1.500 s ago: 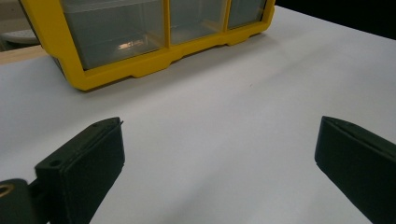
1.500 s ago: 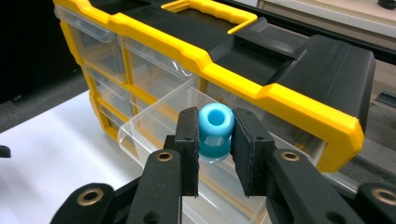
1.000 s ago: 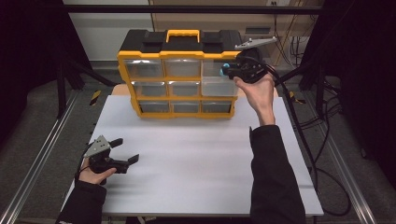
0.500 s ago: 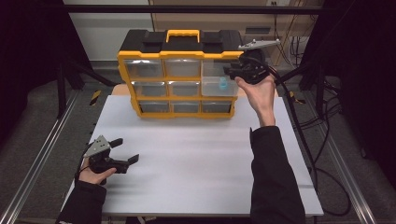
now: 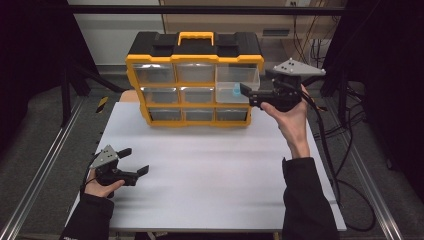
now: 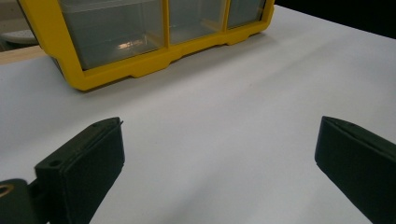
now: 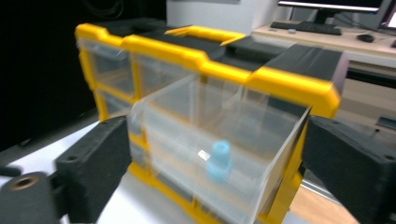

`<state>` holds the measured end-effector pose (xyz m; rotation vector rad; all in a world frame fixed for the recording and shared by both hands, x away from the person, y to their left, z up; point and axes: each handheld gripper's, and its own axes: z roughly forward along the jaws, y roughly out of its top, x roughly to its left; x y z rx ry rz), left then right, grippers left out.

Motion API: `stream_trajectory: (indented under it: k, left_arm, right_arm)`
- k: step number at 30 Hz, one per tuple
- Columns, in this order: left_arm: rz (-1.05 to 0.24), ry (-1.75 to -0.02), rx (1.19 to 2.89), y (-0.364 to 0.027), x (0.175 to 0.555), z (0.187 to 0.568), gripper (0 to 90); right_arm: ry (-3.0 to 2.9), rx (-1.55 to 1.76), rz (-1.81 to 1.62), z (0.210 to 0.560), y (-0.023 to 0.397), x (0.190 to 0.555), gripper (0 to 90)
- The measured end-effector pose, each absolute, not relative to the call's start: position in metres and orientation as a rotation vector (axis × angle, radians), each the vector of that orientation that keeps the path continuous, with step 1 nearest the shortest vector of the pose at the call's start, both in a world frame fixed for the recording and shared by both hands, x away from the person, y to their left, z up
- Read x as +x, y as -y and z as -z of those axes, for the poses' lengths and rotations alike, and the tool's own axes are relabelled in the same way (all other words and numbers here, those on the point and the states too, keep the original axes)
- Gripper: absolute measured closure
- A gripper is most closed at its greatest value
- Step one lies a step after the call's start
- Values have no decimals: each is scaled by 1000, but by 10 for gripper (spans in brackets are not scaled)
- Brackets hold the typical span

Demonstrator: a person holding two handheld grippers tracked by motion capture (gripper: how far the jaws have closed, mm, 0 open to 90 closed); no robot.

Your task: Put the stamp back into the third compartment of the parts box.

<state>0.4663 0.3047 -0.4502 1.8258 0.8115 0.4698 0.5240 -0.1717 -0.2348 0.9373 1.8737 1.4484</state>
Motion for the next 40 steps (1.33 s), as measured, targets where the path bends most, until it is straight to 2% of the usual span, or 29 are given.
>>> stream_trajectory:
  k: [10,31,40]
  left_arm:
    - [-468,-809,1825,-304,466,450,6]
    - [-464,-799,1831,-303,466,451,6]
    - [-464,-802,1834,-301,466,451,7]
  right_arm:
    - [-1920,903,-1516,276,179,499,4]
    - [-2078,990,-1570,397,222,479,2]
    - [-2081,1052,-1547,427,241,473,3]
